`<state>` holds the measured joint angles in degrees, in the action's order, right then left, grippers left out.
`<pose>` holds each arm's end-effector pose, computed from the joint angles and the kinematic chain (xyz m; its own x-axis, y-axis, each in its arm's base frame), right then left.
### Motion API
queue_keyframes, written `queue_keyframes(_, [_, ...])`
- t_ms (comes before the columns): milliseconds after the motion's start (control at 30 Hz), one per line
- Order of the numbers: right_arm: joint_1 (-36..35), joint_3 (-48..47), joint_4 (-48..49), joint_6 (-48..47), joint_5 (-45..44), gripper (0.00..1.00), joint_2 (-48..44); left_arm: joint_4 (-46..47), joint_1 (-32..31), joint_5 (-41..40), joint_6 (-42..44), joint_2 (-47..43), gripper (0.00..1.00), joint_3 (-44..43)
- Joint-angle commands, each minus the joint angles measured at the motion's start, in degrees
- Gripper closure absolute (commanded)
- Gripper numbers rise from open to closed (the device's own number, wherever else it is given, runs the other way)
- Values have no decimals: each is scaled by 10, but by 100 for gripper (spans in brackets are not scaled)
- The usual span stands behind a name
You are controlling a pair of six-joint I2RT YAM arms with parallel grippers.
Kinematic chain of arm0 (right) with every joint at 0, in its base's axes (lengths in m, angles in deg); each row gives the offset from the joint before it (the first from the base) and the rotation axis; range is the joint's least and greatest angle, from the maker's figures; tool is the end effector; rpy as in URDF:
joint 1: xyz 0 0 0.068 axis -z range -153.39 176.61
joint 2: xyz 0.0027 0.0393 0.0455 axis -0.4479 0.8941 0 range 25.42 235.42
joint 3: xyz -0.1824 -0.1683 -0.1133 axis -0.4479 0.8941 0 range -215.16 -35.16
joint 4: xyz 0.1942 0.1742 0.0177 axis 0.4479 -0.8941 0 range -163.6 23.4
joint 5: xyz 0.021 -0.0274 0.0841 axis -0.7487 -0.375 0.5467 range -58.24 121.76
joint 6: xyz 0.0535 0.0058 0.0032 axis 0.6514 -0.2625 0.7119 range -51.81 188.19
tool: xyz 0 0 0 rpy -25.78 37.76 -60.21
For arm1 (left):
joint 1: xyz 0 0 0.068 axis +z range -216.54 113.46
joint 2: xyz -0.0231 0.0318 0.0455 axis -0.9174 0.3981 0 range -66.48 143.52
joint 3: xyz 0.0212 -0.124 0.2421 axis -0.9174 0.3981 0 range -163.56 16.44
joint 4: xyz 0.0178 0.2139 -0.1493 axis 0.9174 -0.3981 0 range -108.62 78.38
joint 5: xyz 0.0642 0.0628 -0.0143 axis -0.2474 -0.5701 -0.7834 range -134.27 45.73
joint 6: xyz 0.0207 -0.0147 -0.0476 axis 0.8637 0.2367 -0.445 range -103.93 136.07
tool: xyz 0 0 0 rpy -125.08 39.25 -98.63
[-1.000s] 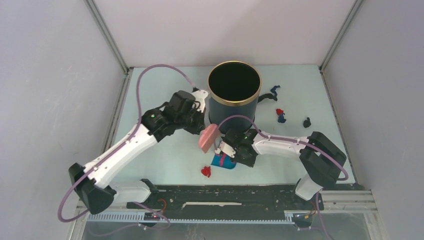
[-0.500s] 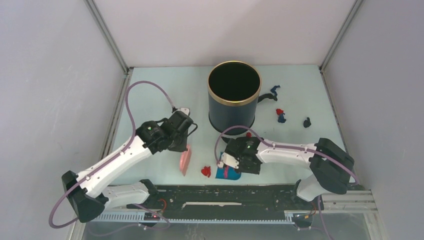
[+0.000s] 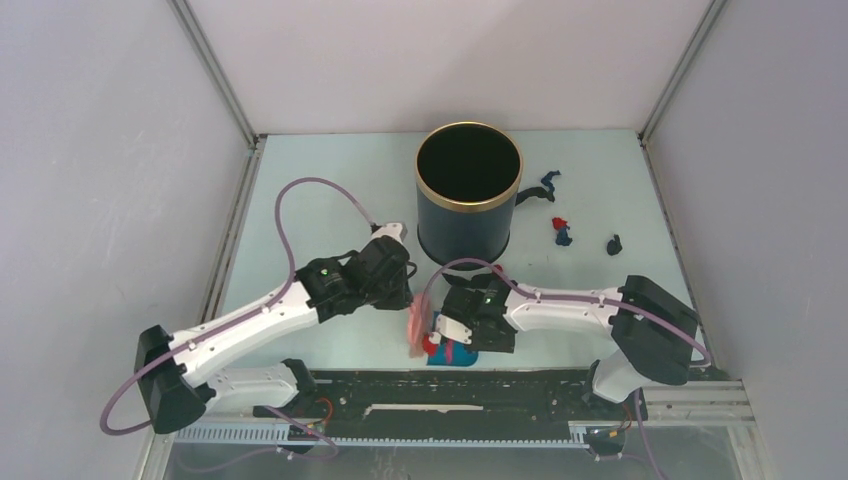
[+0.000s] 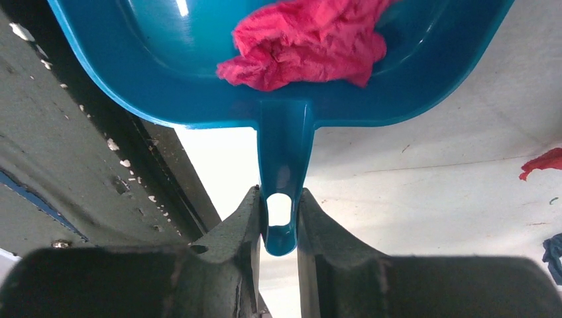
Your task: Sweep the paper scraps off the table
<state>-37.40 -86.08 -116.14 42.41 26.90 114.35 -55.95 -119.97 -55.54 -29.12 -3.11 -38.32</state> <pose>0.1122 0.2233 0.1645 -0.0054 -1.0000 -0.0016 -0.9955 0.0055 -0.0949 0.1357 -0.1714 0.2851 -0.8441 -0.0299 -0.5353 0.1683 0.9332 -0.3176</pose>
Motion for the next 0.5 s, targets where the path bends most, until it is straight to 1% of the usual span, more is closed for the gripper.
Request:
queue_keyframes(0, [1, -25, 1, 15, 8, 100, 6, 52, -24, 48, -32, 25, 100, -22])
queue_keyframes(100, [11, -25, 0, 17, 11, 100, -6, 49, -26, 47, -29, 21, 100, -39])
queue_keyframes(200, [31, -25, 2, 16, 20, 100, -29, 25, -25, 17, -10, 25, 100, -70])
queue_keyframes(367, [58, -22, 1, 8, 29, 100, -80, -86, -25, -75, 46, 49, 100, -170])
queue_keyframes(467, [65, -17, 6, 5, 31, 100, -114, -124, -24, -125, 69, 25, 100, -214])
